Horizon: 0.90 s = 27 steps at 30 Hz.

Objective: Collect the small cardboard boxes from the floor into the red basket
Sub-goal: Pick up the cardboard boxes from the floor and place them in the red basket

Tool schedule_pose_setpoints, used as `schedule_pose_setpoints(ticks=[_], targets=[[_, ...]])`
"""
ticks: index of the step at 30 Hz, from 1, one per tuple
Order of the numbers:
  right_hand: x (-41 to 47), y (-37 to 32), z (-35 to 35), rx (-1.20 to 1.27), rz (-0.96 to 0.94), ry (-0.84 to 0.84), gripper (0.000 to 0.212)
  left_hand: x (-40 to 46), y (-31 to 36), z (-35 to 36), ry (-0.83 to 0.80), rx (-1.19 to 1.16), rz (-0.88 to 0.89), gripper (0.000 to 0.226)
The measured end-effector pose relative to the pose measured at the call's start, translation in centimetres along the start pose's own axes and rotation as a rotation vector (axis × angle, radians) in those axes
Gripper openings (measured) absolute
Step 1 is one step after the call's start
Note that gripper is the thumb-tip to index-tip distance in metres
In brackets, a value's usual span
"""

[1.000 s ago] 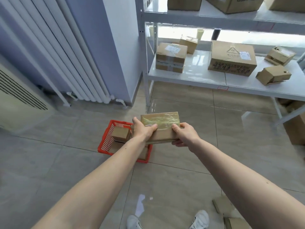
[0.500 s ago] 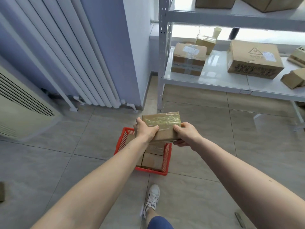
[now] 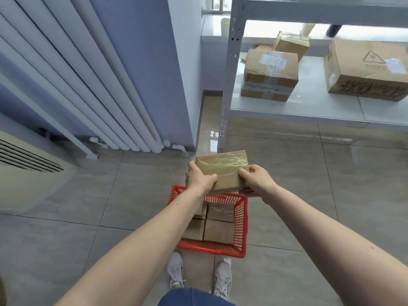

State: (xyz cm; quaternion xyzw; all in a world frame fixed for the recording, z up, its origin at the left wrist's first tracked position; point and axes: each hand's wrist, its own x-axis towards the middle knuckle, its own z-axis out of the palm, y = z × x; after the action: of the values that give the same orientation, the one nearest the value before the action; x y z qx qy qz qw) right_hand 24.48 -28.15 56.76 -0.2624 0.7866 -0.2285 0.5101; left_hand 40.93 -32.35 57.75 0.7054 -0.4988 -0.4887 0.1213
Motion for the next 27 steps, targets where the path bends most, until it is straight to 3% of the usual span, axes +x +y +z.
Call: schedule_pose_setpoints(ticks=[10, 13, 17, 21, 25, 27], targets=[[9.4, 2.9, 6.7, 0.074, 0.095, 0.130, 0.042, 12.1, -5.2, 0.8, -0.183, 0.113, 0.044, 0.060], [13.4, 6.4, 8.6, 0.045, 0.123, 0.151, 0.048, 15.7, -8.0, 3.3, -0.224, 0.159, 0.050, 0.059], [18.2, 12.8, 11.7, 0.063, 0.184, 0.141, 0.038, 19.5, -13.6, 7.7, -0.252, 0.183, 0.028, 0.053], [23.3, 21.4, 15.9, 0.095, 0.228, 0.151, 0.070, 22.8, -21.0, 12.7, -0.266, 0.158, -0.021, 0.057], [26.5, 26.8, 19.0, 0.135, 0.278, 0.162, 0.040, 25.4, -27.0, 17.2, -0.296, 0.182, -0.067, 0.057], [28.4, 29.3, 20.3, 0.134, 0.277, 0.147, 0.035, 26.7, -29.7, 19.2, -0.327, 0.167, -0.092, 0.058]])
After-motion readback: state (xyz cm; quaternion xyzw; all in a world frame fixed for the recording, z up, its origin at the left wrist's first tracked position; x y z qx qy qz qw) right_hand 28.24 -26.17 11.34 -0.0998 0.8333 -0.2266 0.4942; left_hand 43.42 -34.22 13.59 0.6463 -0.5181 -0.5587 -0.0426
